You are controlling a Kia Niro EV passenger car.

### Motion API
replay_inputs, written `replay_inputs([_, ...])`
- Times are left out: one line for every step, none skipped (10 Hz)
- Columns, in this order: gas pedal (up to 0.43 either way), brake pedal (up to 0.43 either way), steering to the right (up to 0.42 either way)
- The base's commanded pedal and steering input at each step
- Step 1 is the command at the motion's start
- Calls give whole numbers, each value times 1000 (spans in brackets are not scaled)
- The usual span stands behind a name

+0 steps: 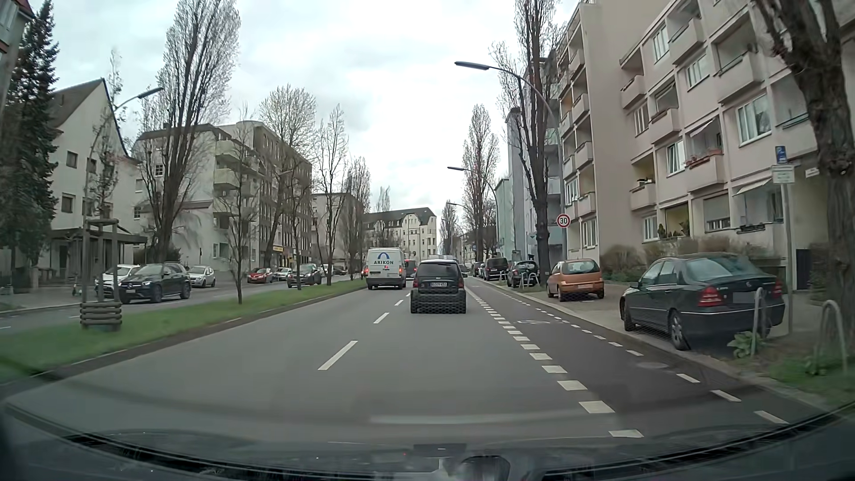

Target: Follow the waypoints while adhering to traffic rules and regulations

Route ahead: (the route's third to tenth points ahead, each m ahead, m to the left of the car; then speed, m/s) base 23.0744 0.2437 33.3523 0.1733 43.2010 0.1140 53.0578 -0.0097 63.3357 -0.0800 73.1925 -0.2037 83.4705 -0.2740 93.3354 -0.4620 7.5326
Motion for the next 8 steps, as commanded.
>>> replay_inputs([0, 12, -1])
replay_inputs([0, 12, -1])
replay_inputs([0, 12, -1])
replay_inputs([0, 12, -1])
replay_inputs([0, 18, -1])
replay_inputs([0, 12, -1])
replay_inputs([0, 12, -1])
replay_inputs([0, 12, -1])
